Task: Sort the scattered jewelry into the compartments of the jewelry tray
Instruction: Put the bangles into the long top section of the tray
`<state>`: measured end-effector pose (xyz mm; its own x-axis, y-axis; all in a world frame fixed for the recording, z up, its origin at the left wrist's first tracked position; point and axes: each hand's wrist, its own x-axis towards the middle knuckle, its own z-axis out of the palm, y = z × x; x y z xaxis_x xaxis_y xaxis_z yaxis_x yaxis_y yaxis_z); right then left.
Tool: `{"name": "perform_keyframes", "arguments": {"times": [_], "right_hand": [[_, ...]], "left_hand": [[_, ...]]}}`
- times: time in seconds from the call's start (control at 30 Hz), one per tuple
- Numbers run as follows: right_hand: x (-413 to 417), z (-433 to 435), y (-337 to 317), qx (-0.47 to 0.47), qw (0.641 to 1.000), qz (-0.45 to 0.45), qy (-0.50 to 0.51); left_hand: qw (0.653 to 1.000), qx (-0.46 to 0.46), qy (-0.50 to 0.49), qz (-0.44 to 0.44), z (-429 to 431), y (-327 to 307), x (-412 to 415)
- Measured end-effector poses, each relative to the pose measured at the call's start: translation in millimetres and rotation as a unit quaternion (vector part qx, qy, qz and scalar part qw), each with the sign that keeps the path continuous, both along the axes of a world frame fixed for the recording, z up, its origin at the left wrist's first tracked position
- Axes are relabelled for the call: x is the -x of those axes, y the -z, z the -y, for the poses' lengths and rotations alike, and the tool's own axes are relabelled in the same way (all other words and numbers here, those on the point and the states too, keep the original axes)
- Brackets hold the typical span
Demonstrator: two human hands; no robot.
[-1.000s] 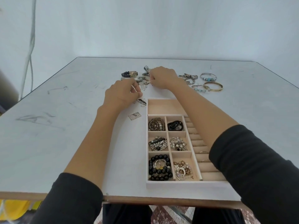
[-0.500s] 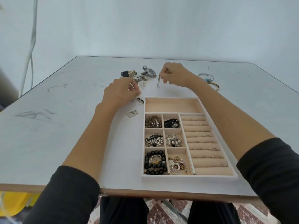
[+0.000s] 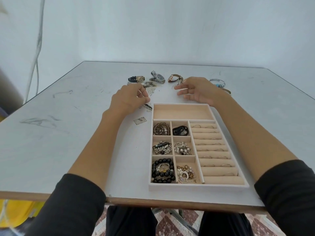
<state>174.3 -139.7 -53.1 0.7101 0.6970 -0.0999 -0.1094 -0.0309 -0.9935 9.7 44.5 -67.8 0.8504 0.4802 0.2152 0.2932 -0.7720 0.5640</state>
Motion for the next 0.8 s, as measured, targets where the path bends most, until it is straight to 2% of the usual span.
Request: {"name": "perform_keyframes", "arguments": {"times": [0.23, 0.33, 0.5, 0.67, 0.8], "right_hand": [[7.3, 9.9, -10.6, -0.124, 0.989, -0.086, -0.001], [11.8, 13.2, -19.8, -0.143, 0.984, -0.104, 0.010], [22.1, 17.2, -29.1, -0.110, 0.991, -0.071, -0.004], [40.6, 21.4, -34.0, -0.081, 0.996, 0.000, -0.029], [60.7, 26.5, -38.5, -0.041, 0.996, 0.068, -0.036]], "left_hand": [[1.000, 0.007, 0.009, 0.004, 2.1, -1.7, 1.5], [1.000, 0.009, 0.014, 0.010, 2.5, -2.3, 2.6], [0.999, 0.024, 0.035, 0.031, 6.5, -7.7, 4.1], [0.984, 0.118, 0.088, 0.103, 20.3, -22.2, 10.3], [0.971, 0.169, 0.127, 0.112, 30.5, -31.9, 19.0]]}}
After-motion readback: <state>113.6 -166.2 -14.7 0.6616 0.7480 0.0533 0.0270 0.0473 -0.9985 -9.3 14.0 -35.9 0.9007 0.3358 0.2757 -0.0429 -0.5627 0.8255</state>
